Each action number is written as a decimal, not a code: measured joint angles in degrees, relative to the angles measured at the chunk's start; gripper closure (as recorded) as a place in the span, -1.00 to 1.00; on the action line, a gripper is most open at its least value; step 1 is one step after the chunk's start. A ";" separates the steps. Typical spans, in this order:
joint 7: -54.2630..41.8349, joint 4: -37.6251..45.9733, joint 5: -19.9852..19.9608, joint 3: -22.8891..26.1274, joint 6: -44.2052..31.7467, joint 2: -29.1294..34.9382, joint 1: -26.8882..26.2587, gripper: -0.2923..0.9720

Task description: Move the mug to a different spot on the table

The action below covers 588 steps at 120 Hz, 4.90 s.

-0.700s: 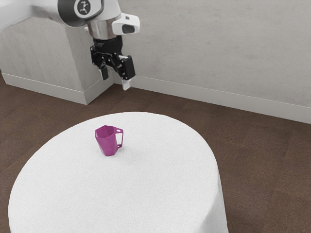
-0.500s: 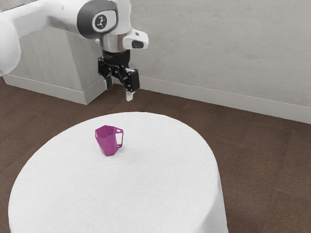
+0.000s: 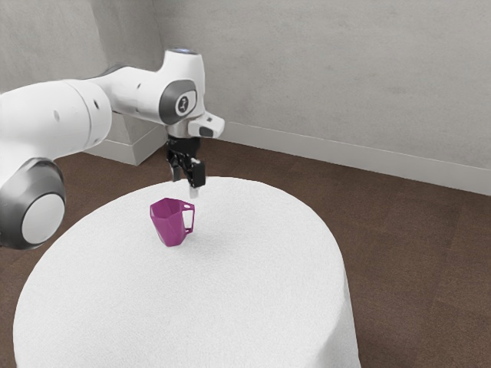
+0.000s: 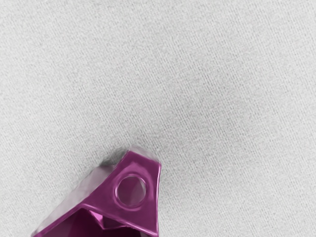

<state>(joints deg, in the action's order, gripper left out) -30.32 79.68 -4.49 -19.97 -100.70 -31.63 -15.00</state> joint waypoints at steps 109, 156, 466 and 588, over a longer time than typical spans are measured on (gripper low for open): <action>-39.58 4.11 -4.77 0.48 -16.74 -7.88 2.94 -0.54; -39.09 4.32 -9.20 -1.57 -14.64 -7.89 2.97 -0.54; 1.22 31.20 11.47 6.27 -8.63 7.06 -7.79 0.71; 3.05 22.01 9.24 8.20 -8.21 12.02 -11.19 -0.52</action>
<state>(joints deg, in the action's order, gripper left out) -27.28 101.69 4.75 -11.77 -108.91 -19.61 -26.19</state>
